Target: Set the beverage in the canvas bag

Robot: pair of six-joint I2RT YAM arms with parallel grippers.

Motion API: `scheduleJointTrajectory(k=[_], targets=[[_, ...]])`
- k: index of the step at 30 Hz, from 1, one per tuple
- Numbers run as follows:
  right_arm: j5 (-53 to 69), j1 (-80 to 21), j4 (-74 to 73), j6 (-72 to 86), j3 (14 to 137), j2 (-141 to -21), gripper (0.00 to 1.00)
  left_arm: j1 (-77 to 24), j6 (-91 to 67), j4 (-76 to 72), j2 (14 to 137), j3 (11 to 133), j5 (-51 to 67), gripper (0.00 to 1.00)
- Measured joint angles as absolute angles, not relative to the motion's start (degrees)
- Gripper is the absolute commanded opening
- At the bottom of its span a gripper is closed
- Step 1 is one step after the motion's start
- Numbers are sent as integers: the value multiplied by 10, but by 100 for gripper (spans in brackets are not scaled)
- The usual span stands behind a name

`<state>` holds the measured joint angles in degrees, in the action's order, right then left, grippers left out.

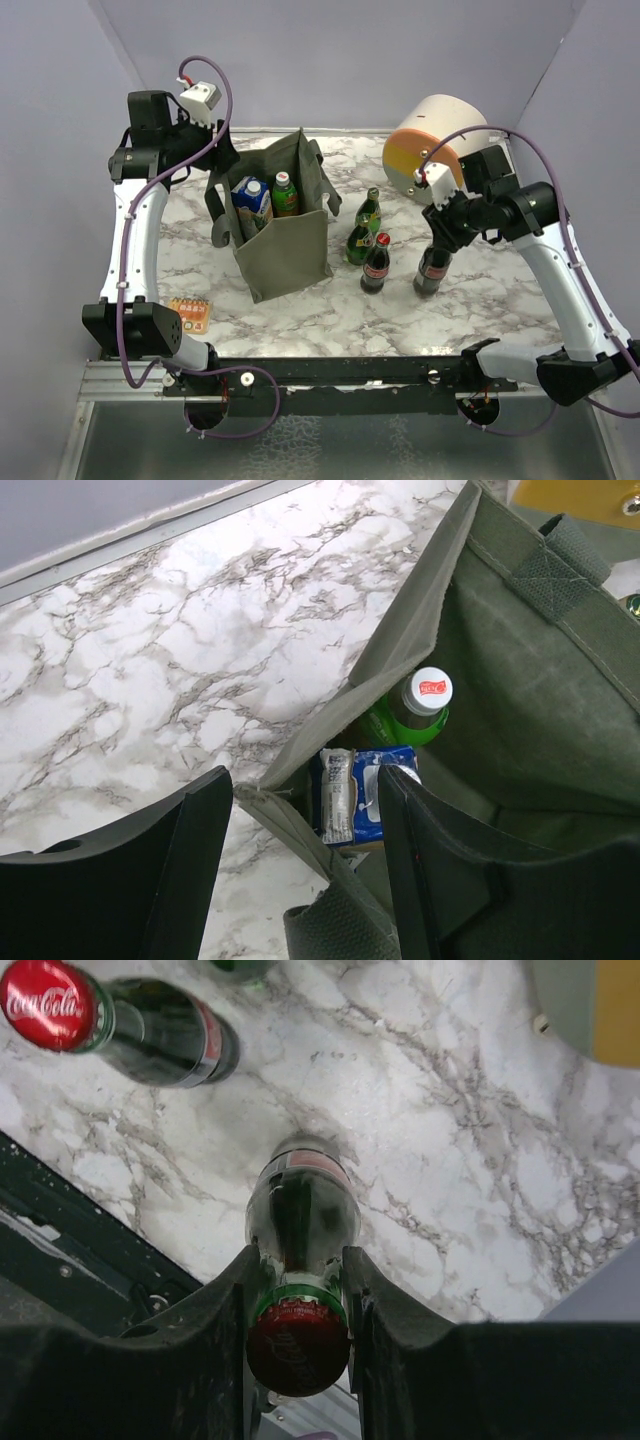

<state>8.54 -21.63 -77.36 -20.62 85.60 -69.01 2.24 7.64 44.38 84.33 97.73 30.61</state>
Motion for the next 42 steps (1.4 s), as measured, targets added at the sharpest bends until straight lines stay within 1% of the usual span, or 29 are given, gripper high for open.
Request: scheduleJointTrajectory(k=[3, 10, 16, 21, 24, 29, 36, 42], targets=[[74, -216, -782, -207, 906, -716, 1, 20, 77, 441, 847, 980, 306, 62], [61, -214, -793, -206, 1082, -789, 1, 16, 84, 441, 859, 990, 306, 62], [56, -214, -797, -206, 1209, -851, 1, 14, 88, 441, 862, 990, 306, 62], [56, -214, -797, -208, 1323, -922, 1, 12, 92, 441, 864, 990, 306, 62], [59, -214, -779, -209, 1348, -941, 1, 10, 96, 442, 864, 990, 306, 62], [63, -225, -731, -215, 1352, -950, 1, 7, 101, 442, 864, 990, 305, 62], [69, -289, -658, -227, 1405, -995, 1, 6, 107, 442, 864, 990, 305, 62], [69, -358, -562, -259, 1412, -1018, 1, 6, 112, 443, 865, 990, 305, 62]])
